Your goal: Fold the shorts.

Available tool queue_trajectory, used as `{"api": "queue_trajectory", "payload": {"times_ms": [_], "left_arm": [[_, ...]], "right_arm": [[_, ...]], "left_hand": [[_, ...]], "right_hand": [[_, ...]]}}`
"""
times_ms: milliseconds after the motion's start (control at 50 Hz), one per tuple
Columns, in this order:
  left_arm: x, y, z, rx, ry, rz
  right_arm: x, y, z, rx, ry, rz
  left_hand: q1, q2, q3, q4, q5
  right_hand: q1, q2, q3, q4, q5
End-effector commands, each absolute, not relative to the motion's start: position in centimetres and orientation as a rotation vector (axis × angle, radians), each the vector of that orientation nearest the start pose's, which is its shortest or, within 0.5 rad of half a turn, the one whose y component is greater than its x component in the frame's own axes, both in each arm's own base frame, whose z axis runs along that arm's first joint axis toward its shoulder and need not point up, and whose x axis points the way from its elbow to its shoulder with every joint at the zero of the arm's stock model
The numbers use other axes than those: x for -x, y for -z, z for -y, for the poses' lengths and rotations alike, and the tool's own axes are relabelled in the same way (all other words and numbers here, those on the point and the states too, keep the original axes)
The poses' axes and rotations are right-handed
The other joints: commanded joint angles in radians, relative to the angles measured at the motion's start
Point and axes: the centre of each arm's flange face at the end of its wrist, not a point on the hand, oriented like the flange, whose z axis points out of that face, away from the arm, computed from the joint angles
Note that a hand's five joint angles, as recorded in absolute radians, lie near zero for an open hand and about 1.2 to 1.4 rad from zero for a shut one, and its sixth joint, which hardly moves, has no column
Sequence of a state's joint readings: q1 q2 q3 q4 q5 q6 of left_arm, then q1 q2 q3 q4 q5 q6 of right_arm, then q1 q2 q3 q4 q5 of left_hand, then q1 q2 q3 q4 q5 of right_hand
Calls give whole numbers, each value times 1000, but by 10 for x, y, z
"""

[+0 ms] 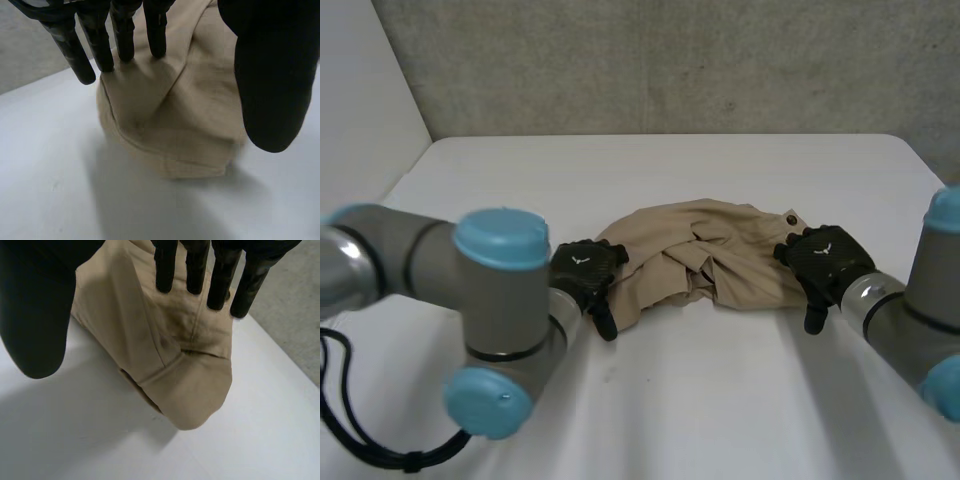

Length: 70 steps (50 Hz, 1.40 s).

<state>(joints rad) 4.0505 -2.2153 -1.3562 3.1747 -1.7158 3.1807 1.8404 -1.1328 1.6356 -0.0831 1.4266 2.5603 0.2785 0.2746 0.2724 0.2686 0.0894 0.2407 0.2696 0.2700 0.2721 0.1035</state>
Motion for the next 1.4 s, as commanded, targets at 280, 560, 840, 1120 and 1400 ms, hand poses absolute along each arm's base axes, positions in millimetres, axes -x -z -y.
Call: {"api": "queue_trajectory", "payload": {"times_ms": [280,560,840,1120,1400], "left_arm": [[332,-233,241,-568,2381,-2299],[276,-331,246,-443,2580,-2113],[275,-230,344,-430,2248,-2301],[248,-248,306,-456,2070,-2342],[203,-290,195,-433,2078,-2378]], "right_arm": [[-224,-253,290,1157,2238,-1999],[-226,-345,277,953,2107,-2011],[-331,-240,255,982,1630,-2064],[-326,-249,240,1276,1719,-2047],[-299,-214,212,1533,1550,-2149]], "left_hand": [[1118,1122,1124,1128,1132],[1118,1122,1124,1128,1132],[347,351,353,357,362],[-53,-49,-47,-43,-39],[-42,-38,-35,-32,-27]], "right_hand": [[1156,1127,1126,1124,1118],[1156,1127,1126,1124,1118],[496,468,467,465,459],[-66,-95,-95,-98,-104],[-66,-95,-95,-98,-104]]}}
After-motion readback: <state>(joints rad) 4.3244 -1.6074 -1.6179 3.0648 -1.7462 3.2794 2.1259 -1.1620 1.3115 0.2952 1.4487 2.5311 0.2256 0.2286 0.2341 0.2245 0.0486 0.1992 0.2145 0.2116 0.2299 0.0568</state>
